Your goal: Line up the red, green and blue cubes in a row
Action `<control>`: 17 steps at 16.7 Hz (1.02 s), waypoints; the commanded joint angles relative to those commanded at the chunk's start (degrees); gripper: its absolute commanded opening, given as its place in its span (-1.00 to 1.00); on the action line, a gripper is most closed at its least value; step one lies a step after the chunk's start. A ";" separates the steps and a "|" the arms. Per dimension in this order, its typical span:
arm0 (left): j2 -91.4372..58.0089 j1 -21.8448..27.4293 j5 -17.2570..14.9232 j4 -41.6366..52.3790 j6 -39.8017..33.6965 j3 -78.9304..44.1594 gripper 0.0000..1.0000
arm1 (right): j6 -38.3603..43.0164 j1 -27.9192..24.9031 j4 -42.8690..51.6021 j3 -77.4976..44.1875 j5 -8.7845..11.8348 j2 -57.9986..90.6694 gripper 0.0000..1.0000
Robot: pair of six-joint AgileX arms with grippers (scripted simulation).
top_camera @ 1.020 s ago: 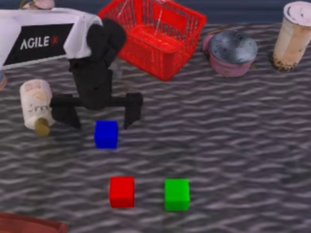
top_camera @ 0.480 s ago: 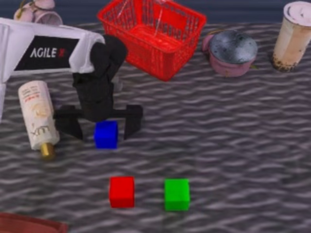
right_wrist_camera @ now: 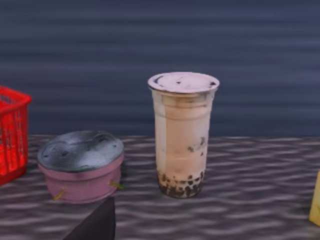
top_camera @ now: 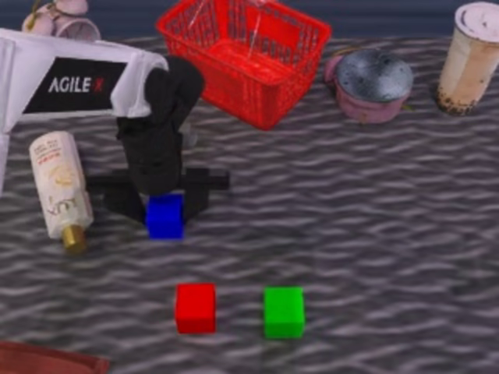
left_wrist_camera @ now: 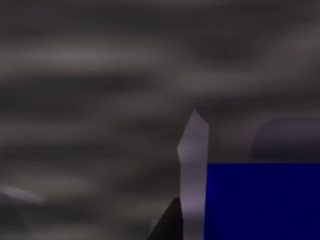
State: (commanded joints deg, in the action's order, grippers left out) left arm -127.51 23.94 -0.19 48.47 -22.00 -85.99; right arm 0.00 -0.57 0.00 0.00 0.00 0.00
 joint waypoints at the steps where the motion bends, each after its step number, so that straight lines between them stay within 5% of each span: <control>1: 0.00 0.00 0.00 0.00 0.00 0.00 -0.51 | 0.00 0.00 0.00 0.00 0.00 0.00 1.00; 5: 0.00 0.00 0.00 0.00 0.00 0.00 -1.00 | 0.00 0.00 0.00 0.00 0.00 0.00 1.00; 17: 2.09 -0.38 0.32 4.49 0.12 -2.86 -1.00 | 0.00 0.00 0.00 0.00 0.00 0.00 1.00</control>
State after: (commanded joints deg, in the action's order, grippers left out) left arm -125.42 23.56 0.13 52.96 -21.88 -88.85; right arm 0.00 -0.57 0.00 0.00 0.00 0.00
